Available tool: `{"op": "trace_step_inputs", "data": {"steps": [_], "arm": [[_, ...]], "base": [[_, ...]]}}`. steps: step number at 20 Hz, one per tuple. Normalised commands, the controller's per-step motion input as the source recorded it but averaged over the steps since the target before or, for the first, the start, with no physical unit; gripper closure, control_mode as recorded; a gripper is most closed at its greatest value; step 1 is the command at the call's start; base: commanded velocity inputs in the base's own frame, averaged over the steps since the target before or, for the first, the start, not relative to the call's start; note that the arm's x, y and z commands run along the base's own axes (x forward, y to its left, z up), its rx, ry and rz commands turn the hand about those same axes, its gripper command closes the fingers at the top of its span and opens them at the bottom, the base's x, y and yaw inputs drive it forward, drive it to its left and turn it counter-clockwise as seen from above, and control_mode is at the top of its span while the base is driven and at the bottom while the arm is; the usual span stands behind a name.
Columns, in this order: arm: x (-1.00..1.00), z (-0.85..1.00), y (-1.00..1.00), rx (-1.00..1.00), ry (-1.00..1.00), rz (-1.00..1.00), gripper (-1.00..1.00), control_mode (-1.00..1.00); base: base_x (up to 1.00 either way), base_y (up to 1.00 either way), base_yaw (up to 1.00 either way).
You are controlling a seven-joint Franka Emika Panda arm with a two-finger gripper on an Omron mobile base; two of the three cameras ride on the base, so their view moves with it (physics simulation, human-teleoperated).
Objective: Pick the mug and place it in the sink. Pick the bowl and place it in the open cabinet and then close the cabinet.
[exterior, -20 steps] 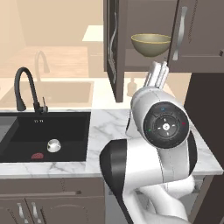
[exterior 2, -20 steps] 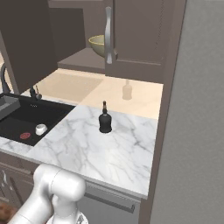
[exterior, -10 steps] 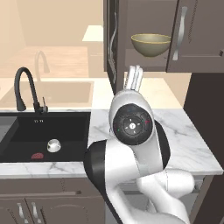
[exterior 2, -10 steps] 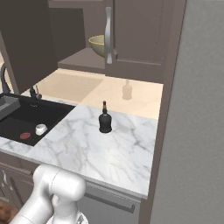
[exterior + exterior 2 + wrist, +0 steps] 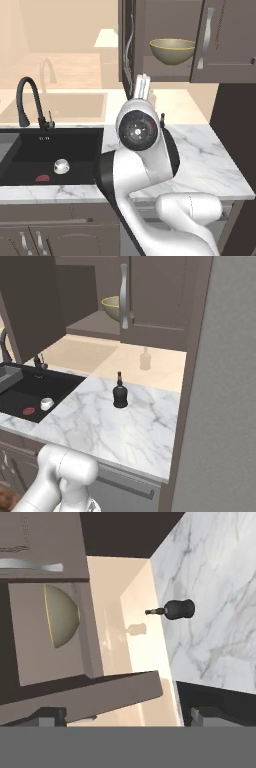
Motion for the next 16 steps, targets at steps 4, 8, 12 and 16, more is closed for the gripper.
{"op": "trace_step_inputs", "data": {"steps": [4, 8, 12, 16], "arm": [[0.46, -0.16, 0.13, 0.0, 0.02, 0.0, -1.0, -1.0], [0.32, -0.14, 0.28, 0.0, 0.0, 0.0, -1.0, -1.0], [0.08, -0.06, 0.3, -0.03, 0.0, 0.0, -1.0, -1.0], [0.18, -0.05, 0.19, -0.03, 0.0, 0.0, -1.0, -1.0]], "base": [[0.0, 0.0, 0.0], [0.0, 0.0, 0.0], [0.0, 0.0, 0.0], [0.0, 0.0, 0.0]]}}
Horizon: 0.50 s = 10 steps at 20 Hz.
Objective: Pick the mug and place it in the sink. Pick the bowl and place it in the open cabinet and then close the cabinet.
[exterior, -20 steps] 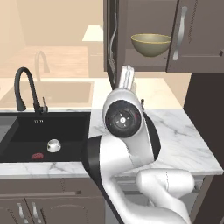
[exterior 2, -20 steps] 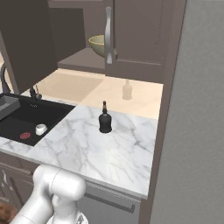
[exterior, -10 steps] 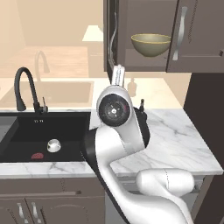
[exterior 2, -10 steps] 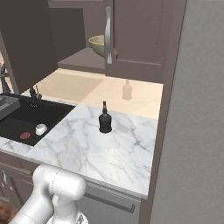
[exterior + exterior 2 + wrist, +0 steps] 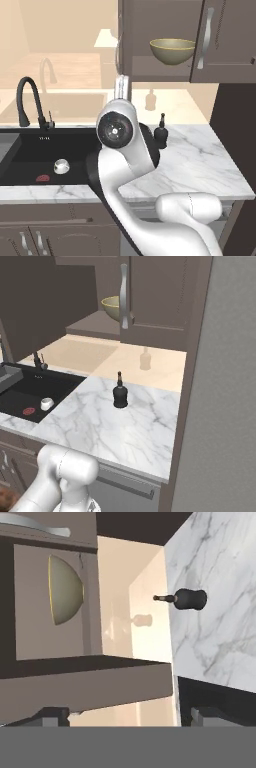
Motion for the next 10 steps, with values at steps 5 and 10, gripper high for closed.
{"op": "trace_step_inputs", "data": {"steps": [5, 10], "arm": [[0.07, -0.03, 0.21, -0.04, 0.0, 0.0, -1.0, -1.0], [0.07, -0.06, 0.26, -0.04, 0.0, 0.0, -1.0, -1.0]], "base": [[0.0, 0.0, 0.0], [0.0, 0.0, 0.0]]}}
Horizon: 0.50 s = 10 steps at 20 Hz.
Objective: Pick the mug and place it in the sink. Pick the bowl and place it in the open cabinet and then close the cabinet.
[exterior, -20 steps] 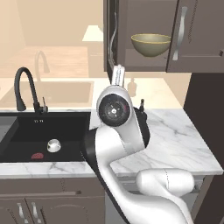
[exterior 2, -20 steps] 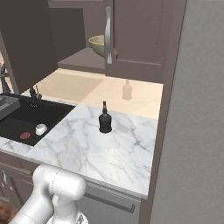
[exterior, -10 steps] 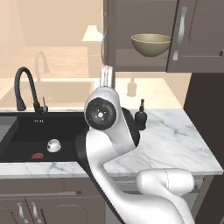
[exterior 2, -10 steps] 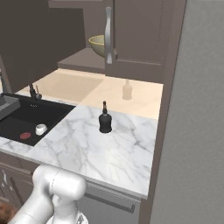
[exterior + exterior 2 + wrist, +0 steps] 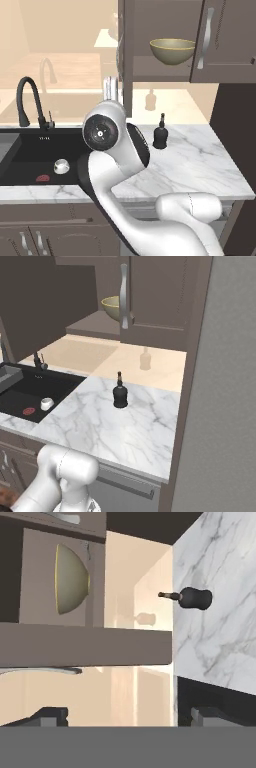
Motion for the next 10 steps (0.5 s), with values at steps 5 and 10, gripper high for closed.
{"op": "trace_step_inputs", "data": {"steps": [5, 10], "arm": [[0.15, -0.15, 0.28, -0.01, 0.05, 0.0, -1.0, -1.0], [0.53, -0.13, 0.02, 0.0, 0.1, 0.0, -1.0, -1.0]], "base": [[0.0, 0.0, 0.0], [0.0, 0.0, 0.0]]}}
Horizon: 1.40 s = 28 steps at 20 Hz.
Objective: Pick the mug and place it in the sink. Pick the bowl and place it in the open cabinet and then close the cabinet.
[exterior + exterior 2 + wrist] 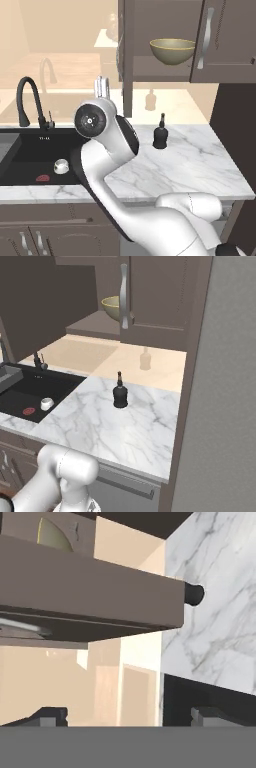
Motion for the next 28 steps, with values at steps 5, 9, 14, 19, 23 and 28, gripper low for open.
{"op": "trace_step_inputs", "data": {"steps": [5, 9, 14, 19, 23, 28], "arm": [[0.53, -0.13, 0.05, 0.0, 0.06, 0.0, -1.0, -1.0], [0.31, -0.03, 0.01, 0.0, 0.01, 0.0, -1.0, -1.0], [0.14, 0.0, 0.0, 0.0, 0.0, 0.0, -1.0, -1.0], [0.0, 0.0, -0.01, 0.0, 0.0, 0.0, -1.0, -1.0], [0.01, 0.0, -0.04, 0.0, 0.0, 0.0, -1.0, -1.0], [0.0, 0.0, -0.12, 0.0, 0.0, -0.01, -1.0, -1.0]], "base": [[0.0, 0.0, 0.0], [0.0, 0.0, 0.0], [0.0, 0.0, 0.0], [0.0, 0.0, 0.0], [0.0, 0.0, 0.0], [0.0, 0.0, 0.0]]}}
